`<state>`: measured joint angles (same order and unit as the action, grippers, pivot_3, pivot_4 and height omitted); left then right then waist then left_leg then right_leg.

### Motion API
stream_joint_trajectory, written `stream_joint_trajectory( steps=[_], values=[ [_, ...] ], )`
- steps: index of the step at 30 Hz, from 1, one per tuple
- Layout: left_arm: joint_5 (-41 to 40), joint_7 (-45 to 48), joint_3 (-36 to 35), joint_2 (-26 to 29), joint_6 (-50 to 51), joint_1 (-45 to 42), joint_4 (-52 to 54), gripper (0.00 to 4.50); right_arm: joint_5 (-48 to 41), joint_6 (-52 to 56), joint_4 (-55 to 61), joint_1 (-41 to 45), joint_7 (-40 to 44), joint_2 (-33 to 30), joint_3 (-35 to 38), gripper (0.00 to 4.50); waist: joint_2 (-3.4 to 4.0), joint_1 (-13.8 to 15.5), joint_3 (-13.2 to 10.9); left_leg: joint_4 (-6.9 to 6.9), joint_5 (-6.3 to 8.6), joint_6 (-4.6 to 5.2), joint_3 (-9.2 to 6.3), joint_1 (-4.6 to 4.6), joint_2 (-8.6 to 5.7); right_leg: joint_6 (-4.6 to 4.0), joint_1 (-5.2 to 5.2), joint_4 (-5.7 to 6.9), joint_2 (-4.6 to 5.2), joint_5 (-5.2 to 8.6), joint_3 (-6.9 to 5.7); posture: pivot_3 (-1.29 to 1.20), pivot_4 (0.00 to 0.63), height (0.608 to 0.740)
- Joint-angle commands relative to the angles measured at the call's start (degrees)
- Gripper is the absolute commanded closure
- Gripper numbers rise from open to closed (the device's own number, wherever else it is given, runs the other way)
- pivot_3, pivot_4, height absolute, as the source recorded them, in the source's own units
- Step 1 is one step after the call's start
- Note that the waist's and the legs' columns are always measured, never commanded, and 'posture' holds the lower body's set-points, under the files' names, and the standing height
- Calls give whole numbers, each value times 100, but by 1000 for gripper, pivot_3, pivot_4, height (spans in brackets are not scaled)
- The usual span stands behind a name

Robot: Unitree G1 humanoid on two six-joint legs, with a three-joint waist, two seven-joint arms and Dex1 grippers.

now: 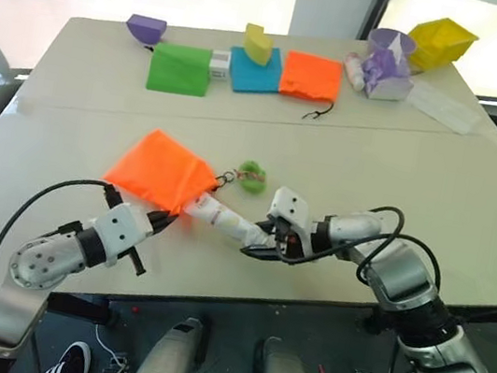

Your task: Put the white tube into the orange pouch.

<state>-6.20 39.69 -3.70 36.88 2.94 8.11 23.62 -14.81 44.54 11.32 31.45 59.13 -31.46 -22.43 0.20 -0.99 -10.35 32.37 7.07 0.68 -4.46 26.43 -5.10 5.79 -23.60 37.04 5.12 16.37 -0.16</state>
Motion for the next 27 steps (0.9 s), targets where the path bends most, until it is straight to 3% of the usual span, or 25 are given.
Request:
stream_joint_trajectory(
  steps=[1, 9, 11, 22, 27],
  values=[
    [-438, -40, -370, -139, -16, 70, 51, 4500, -71, -105, 153, 112, -159, 140, 179, 2701, 0, 7, 0, -1, 0, 0, -1, 0, 1, 0, 0, 2, -1, 0, 0, 0, 150, 740],
    [-2135, -8, -1209, -686, 672, 389, 136, 4500, -484, 232, 571, -164, -8, -89, 344, 2701, -3, 39, 0, 5, -1, 0, -2, 0, -1, 1, 4, 0, 0, 0, -2, 0, 150, 740],
    [-2394, -27, -1277, -785, 761, 364, 112, 4500, -551, 294, 595, -119, -165, 112, 312, 2701, -4, 29, 1, 5, -1, 0, -2, -1, 0, 0, 5, 0, 0, 0, -2, 0, 150, 740],
    [-3058, -14, -1375, -977, 1102, 256, -238, 4500, -538, 381, 478, 28, -672, 721, 124, 2701, -6, 24, 2, 6, -1, -1, -2, -5, -1, -3, 7, 1, 0, -2, -2, 0, 150, 740],
    [-2506, 218, -1025, -759, 761, 54, -287, 4500, -542, 314, 410, 120, -719, 926, -49, 2701, -10, 21, 5, 6, -2, -2, -2, -5, 0, -4, 6, 4, -1, -2, -3, 0, 150, 740]
  ],
)
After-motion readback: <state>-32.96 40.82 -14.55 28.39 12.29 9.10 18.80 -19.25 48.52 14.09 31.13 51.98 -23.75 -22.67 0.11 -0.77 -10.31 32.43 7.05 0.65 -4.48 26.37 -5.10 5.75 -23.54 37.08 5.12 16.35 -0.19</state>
